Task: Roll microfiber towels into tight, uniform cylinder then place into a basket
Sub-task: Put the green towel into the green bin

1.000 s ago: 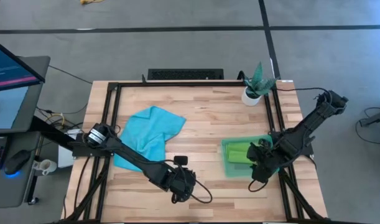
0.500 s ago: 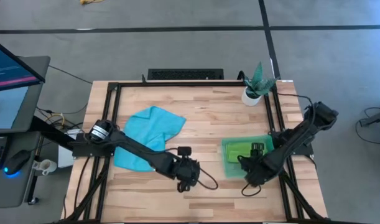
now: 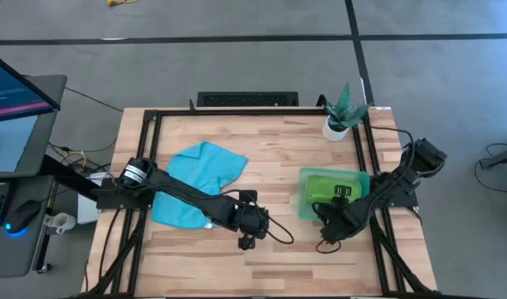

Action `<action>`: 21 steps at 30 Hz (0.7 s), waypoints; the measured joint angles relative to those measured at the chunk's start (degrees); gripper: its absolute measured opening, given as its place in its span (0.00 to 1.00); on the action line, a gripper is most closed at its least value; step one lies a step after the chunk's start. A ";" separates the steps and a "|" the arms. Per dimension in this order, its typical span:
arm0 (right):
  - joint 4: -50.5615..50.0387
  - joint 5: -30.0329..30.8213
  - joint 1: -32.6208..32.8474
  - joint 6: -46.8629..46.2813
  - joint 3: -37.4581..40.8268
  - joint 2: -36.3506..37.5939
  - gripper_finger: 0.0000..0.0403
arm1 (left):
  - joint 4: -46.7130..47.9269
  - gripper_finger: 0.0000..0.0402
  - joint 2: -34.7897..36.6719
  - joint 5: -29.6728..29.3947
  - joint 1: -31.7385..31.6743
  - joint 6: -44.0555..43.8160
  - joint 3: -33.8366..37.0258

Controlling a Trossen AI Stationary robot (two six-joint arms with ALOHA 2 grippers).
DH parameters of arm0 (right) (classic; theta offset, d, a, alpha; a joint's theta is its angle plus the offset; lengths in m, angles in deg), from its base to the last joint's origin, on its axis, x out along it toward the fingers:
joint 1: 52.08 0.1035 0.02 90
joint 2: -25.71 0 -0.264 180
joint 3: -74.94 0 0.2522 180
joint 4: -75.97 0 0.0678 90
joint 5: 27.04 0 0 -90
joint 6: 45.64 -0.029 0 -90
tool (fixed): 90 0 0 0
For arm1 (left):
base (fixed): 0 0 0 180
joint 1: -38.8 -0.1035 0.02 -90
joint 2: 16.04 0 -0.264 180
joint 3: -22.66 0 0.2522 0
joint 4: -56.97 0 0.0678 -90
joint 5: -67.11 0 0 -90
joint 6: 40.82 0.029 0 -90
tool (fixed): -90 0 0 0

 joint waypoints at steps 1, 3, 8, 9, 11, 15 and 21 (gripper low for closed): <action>-0.27 0.29 -0.35 -0.02 0.01 0.16 0.35 | 0.00 0.23 0.00 0.41 0.00 0.13 0.00; -1.29 0.71 -1.05 -0.78 0.05 0.57 0.29 | 0.00 0.23 0.00 0.45 0.02 0.16 0.00; -5.24 -1.97 -2.94 -1.33 -0.11 0.67 0.20 | 0.61 0.23 -0.01 0.50 0.02 0.16 0.00; -5.79 -2.41 -3.16 -1.08 -0.32 0.66 0.19 | 0.82 0.23 0.00 0.49 0.02 0.14 0.00; -6.76 -2.45 -3.51 -0.22 -0.94 0.65 0.18 | 1.44 0.23 0.00 0.57 0.02 0.14 0.00; -7.05 -2.42 -4.47 1.75 -1.77 0.65 0.18 | 1.48 0.23 -0.01 1.84 0.02 0.12 -0.01; -6.30 -2.65 -7.36 4.07 -0.93 0.65 0.21 | 1.62 0.23 0.00 1.91 0.02 0.82 -0.02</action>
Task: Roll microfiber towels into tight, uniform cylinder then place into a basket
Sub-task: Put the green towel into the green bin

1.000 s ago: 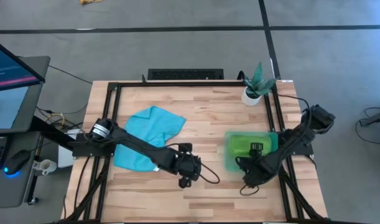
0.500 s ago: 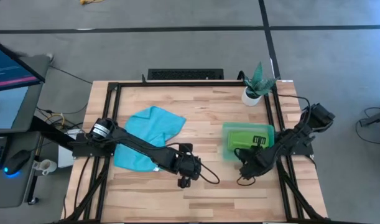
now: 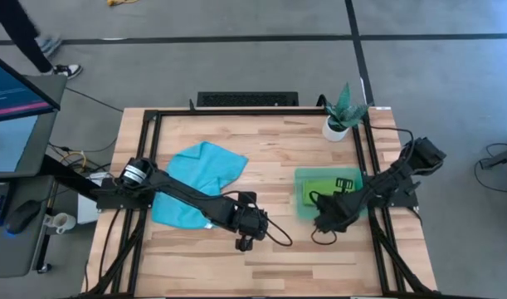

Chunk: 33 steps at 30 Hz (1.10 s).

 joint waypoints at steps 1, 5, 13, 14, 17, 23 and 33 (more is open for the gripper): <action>0.66 -0.43 -0.54 0.54 0.15 0.00 0.22 | 0.00 0.23 0.00 0.00 0.00 0.02 0.00; 4.06 -3.00 -2.79 3.35 0.32 0.07 0.29 | 0.71 0.23 0.00 0.04 0.00 0.02 0.00; 6.02 -3.04 -5.34 5.39 0.54 0.07 0.48 | 1.18 0.23 0.00 1.27 0.01 -0.28 0.00; 6.09 -3.04 -5.64 5.39 0.79 0.07 0.50 | 1.16 0.23 0.00 1.27 0.02 -0.31 0.00; 5.87 -3.02 -6.39 5.38 1.56 0.00 0.51 | 1.17 0.23 0.00 1.27 0.00 -0.31 0.00; 5.99 -3.63 -7.90 5.51 3.82 0.19 0.41 | 1.18 0.23 0.00 1.27 0.07 -0.35 0.00; 5.59 -5.97 -8.50 7.09 4.27 0.04 0.08 | 1.25 0.23 0.00 1.53 0.04 -0.98 0.00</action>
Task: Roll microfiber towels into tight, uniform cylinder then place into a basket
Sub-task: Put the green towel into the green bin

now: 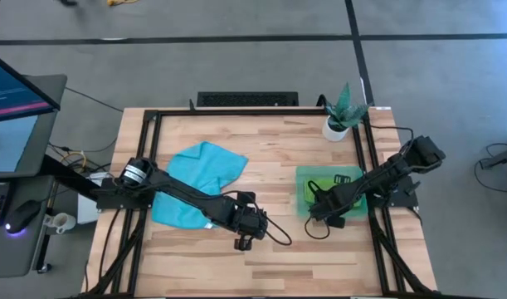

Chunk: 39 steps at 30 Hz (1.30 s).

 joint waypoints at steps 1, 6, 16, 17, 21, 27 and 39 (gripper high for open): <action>-0.12 0.01 0.00 0.01 0.00 0.03 0.05 | 0.02 0.23 0.00 0.00 0.00 -0.02 0.00; -0.97 -0.03 0.00 0.01 -0.64 0.11 0.05 | 0.07 0.23 0.00 0.00 0.00 -0.04 0.00; -4.22 -0.48 0.13 -0.39 -2.55 7.87 0.03 | 0.09 0.23 0.00 0.04 0.00 1.05 0.00; -4.28 -0.77 0.13 -0.49 -2.56 9.28 0.03 | 0.08 0.23 0.00 0.06 0.00 1.27 0.00; -4.27 -4.41 -0.83 0.08 -2.56 15.40 0.01 | -1.39 0.23 0.00 1.79 -0.21 3.15 0.00; -3.18 -11.74 -4.93 6.19 -2.61 22.54 0.01 | -8.40 0.23 0.00 4.52 -0.95 8.24 0.00; 3.49 -26.65 -17.54 23.29 4.50 23.95 0.01 | -26.52 0.23 0.00 4.44 -5.68 23.68 -0.02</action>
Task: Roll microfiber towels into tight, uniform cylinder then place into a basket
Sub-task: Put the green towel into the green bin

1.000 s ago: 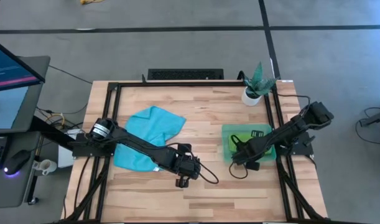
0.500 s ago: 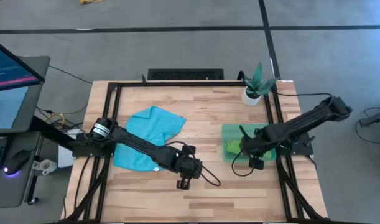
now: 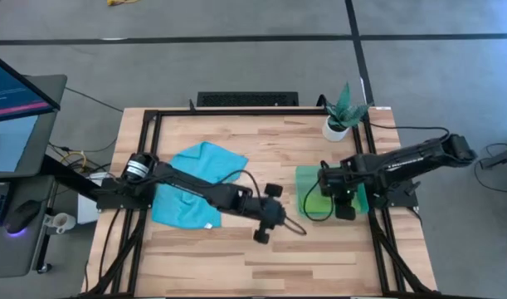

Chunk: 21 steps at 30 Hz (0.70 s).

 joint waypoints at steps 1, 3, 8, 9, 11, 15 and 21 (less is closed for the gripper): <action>0.75 -1.66 -1.14 0.91 0.47 -0.02 0.01 | -1.52 0.23 0.00 0.04 -0.72 0.64 0.00; 0.98 -5.82 -3.52 2.20 0.77 -0.18 0.01 | -4.25 0.23 0.00 2.20 -2.35 1.56 0.00; 0.88 -11.27 -7.19 3.06 0.77 -2.44 0.02 | -7.47 0.23 0.00 12.37 -6.22 2.96 0.00; 0.88 -12.55 -7.81 3.08 0.77 -3.10 0.02 | -7.43 0.23 0.00 13.24 -6.75 3.08 0.00; 1.27 -15.40 -8.77 3.46 0.77 -4.31 0.02 | -7.17 0.23 0.00 13.55 -7.62 3.73 0.00; 2.44 -20.58 -10.13 3.66 0.77 -7.66 0.02 | -7.13 0.23 0.00 13.84 -8.66 6.74 0.00; 2.58 -22.98 -11.81 4.98 0.77 -13.86 0.02 | -9.79 0.23 -2.46 16.48 -9.10 7.63 0.02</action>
